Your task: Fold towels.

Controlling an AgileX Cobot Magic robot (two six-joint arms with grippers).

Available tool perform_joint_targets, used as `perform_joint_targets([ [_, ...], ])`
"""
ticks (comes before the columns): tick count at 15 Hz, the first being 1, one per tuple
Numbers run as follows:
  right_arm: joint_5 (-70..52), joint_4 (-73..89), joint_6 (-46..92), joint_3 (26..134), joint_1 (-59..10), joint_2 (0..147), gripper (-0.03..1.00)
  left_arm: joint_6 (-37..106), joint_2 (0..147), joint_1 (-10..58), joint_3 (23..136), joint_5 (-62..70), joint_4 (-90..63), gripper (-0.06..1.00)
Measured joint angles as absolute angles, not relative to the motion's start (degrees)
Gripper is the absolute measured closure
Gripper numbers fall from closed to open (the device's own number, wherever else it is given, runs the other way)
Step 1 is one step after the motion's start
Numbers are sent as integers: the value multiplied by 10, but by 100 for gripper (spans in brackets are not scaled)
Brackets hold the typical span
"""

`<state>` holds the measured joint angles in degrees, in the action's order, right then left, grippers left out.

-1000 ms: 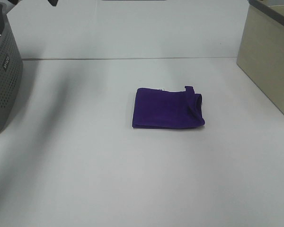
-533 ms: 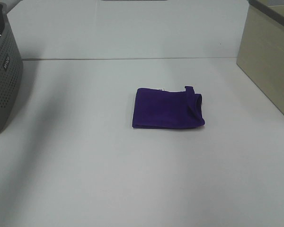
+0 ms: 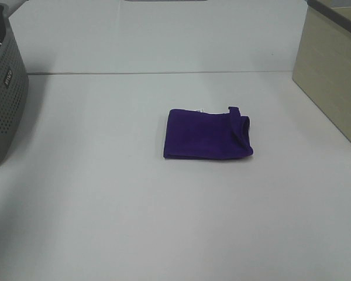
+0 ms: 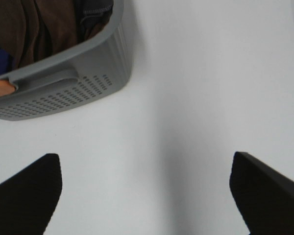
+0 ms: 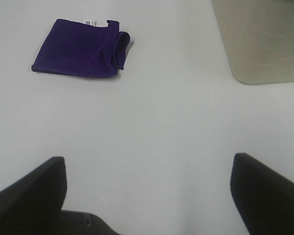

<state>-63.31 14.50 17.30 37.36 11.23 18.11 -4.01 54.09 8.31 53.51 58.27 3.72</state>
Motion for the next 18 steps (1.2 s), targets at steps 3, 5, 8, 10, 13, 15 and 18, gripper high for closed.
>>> perform_joint_targets([
  [3,-646,144,143,330,112,50,9,-9,418,83,441,572,38,9],
  [5,-647,137,122,317,112,6,9,0,350,83,393,560,38,9],
  [8,-653,109,98,307,112,-2,9,0,165,83,296,523,37,9],
  [10,-625,92,96,295,112,-2,9,-18,104,83,278,488,36,9],
  [13,-612,84,94,288,112,-2,9,-26,43,83,254,425,15,9],
  [15,-612,84,94,287,112,-2,9,-19,36,83,265,450,-8,9],
  [18,-612,83,94,287,112,-2,9,-15,35,83,286,588,0,9],
])
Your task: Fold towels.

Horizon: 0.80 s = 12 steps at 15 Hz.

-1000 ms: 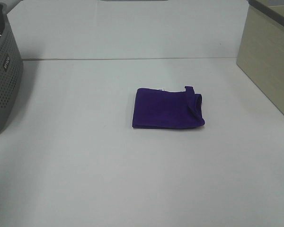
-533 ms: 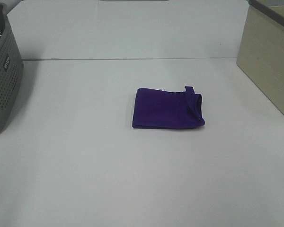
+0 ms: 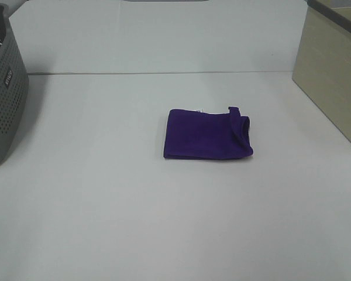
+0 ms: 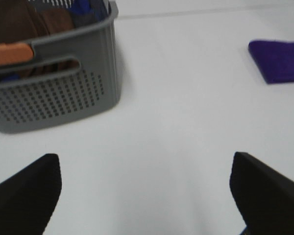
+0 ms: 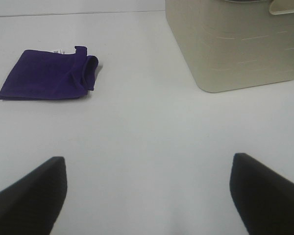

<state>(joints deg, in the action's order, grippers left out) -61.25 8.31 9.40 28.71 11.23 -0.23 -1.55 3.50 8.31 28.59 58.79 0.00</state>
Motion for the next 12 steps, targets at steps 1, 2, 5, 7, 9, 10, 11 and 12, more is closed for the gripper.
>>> perform_joint_targets([
  [1,-612,83,94,287,112,-2,9,-15,26,83,284,598,0,9],
  [2,-612,84,93,287,111,-2,10,-14,10,83,284,599,0,9],
  [5,-612,85,88,287,75,-2,10,-3,-2,83,284,602,-7,10],
  [7,-612,85,85,287,55,-2,10,0,-2,83,284,602,-7,10],
  [9,-612,88,85,287,47,-2,10,0,-2,83,284,602,-8,10],
  [10,-612,89,85,287,47,-2,10,0,-2,72,284,602,-11,10],
  [11,-612,83,85,287,47,-2,10,0,-2,18,284,602,-18,10],
  [12,-612,77,85,287,47,-2,10,0,-2,6,284,602,-19,10],
])
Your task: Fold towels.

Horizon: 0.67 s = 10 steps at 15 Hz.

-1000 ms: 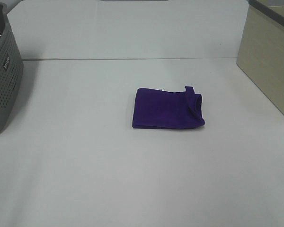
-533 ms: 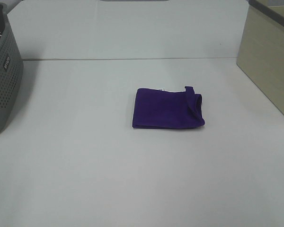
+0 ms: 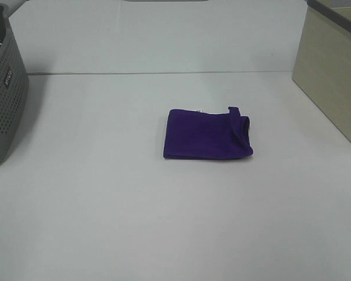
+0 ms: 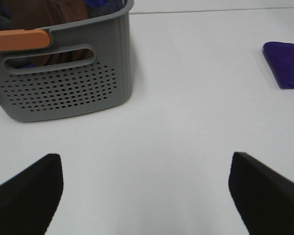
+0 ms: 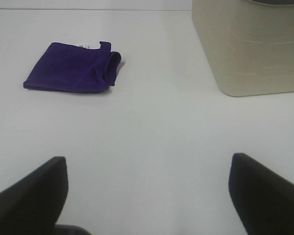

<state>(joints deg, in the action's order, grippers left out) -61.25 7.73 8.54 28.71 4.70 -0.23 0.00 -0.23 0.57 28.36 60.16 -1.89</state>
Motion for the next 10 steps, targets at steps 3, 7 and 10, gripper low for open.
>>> perform_joint_targets([
  [3,-612,73,85,287,47,-2,10,0,-2,-8,284,602,-22,10],
  [7,-612,74,85,287,47,-2,10,0,-2,-8,284,602,-22,10],
  [10,-612,74,85,287,47,-2,10,0,-2,-8,284,602,-22,10],
])
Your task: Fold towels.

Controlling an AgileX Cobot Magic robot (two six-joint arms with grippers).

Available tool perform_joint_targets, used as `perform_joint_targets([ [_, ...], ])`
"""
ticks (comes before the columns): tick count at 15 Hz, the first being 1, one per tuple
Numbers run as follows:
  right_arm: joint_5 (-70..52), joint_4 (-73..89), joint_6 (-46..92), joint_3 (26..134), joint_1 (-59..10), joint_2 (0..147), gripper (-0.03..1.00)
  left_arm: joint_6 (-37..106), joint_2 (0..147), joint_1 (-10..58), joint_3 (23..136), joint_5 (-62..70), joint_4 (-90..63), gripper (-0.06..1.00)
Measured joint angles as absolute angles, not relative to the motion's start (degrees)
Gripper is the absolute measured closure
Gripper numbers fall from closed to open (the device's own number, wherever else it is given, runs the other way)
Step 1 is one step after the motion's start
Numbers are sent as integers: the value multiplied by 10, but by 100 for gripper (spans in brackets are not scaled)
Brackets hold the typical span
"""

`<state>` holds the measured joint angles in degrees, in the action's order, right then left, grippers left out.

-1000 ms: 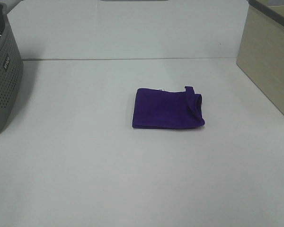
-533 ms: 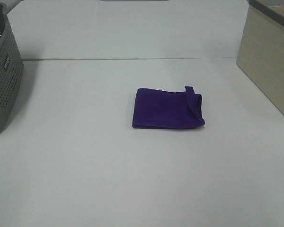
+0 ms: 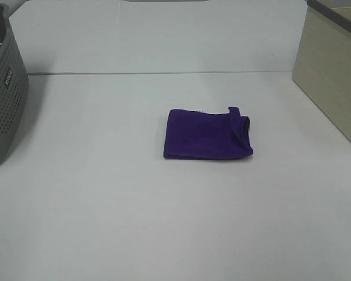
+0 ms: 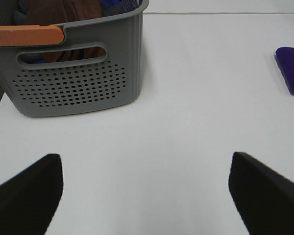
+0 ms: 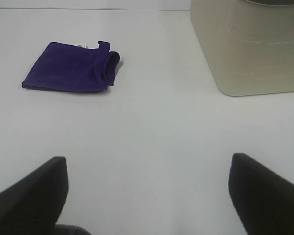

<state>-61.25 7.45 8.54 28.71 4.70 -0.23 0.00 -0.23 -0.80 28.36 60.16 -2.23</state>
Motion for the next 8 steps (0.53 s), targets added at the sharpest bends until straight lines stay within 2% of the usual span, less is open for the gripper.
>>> perform_joint_targets([
  [8,-612,74,85,287,47,-2,10,0,-2,-8,284,602,-22,11],
])
